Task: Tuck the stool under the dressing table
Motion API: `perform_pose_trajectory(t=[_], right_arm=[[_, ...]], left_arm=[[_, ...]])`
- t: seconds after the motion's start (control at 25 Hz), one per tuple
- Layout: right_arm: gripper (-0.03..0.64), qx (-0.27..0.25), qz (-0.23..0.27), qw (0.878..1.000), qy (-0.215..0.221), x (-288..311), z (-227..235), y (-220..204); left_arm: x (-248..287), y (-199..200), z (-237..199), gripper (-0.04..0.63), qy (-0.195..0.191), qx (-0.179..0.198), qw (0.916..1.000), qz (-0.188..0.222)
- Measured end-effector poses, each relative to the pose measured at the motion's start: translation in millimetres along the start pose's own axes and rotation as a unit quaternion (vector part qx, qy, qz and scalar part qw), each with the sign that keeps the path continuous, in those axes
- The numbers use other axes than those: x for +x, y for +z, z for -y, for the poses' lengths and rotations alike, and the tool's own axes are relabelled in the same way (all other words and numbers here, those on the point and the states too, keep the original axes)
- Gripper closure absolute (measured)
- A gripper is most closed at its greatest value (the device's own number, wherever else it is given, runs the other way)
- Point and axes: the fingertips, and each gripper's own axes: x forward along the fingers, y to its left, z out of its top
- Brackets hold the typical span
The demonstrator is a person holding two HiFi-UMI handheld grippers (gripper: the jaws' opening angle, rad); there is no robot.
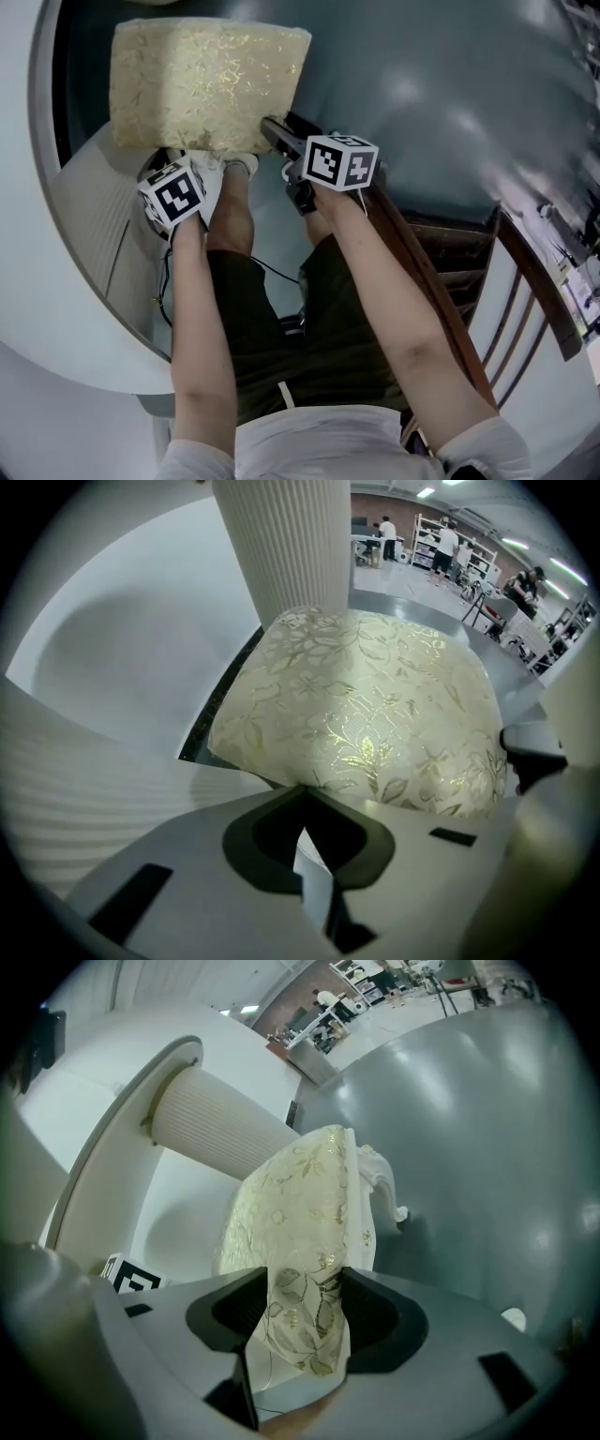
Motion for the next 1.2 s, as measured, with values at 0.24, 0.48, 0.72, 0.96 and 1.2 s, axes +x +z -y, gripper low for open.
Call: perform_pose_trajectory(t=[0.24, 0.48, 0.72, 0.96, 1.2], right_arm=[[0.383, -0.008, -0.005, 1.000, 0.017, 3.8, -1.4, -4.8], [0.381, -0.049, -0.023, 0.998, 0.021, 30.8, -28.3, -3.1], [0.385, -0.077, -0.026, 0.997, 0.016, 49.7, -44.8, 5.7], [0.369, -0.112, -0.032, 0.993, 0.027, 68.6, -61.5, 9.6], [0.369, -0.126, -0.030, 0.990, 0.056, 86.0, -85.3, 25.8]], left_arm=[[-3.3, 9.1, 5.4, 0.592, 0.016, -0.004, 0.9998, 0.010], [-10.7, 3.3, 19.1, 0.592, -0.005, 0.035, 0.9994, 0.001], [-18.7, -3.2, 19.8, 0.592, -0.013, 0.036, 0.9992, -0.007], [-24.2, -8.2, 22.1, 0.592, -0.021, 0.042, 0.9988, -0.011], [-31.8, -2.6, 19.4, 0.592, -0.019, 0.036, 0.9992, -0.006]])
